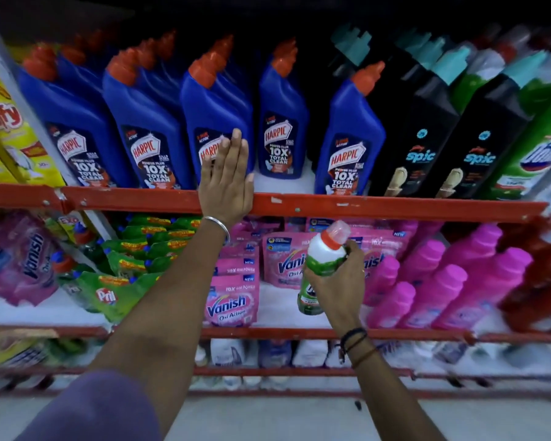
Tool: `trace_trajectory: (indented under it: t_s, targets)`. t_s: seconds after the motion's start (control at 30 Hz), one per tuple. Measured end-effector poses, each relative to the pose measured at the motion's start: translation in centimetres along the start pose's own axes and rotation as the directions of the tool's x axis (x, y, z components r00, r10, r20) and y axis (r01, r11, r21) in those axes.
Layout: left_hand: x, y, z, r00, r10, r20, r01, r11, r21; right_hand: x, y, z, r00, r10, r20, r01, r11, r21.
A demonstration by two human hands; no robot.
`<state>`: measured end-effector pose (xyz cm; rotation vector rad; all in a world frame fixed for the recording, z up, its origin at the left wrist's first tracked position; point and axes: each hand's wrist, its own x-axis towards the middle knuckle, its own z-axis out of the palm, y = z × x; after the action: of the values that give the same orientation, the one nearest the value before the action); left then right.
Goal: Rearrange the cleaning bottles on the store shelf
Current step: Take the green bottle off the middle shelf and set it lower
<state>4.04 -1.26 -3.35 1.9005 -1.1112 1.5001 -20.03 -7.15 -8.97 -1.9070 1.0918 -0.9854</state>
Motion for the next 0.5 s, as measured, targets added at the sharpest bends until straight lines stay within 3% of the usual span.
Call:
trace_trajectory:
  t_s: [0.2, 0.5]
  targets:
    - [0.4, 0.0, 0.0, 1.000, 0.002, 0.011, -0.002, 1.000, 0.004, 0.0, 4.1, 3.2, 0.995, 0.072, 0.069, -0.066, 0.995, -0.078]
    - [0.5, 0.0, 0.0, 1.000, -0.012, -0.002, 0.012, 0.999, 0.036, -0.8, 4.4, 3.5, 0.997, 0.028, 0.078, -0.010, 0.976, -0.218]
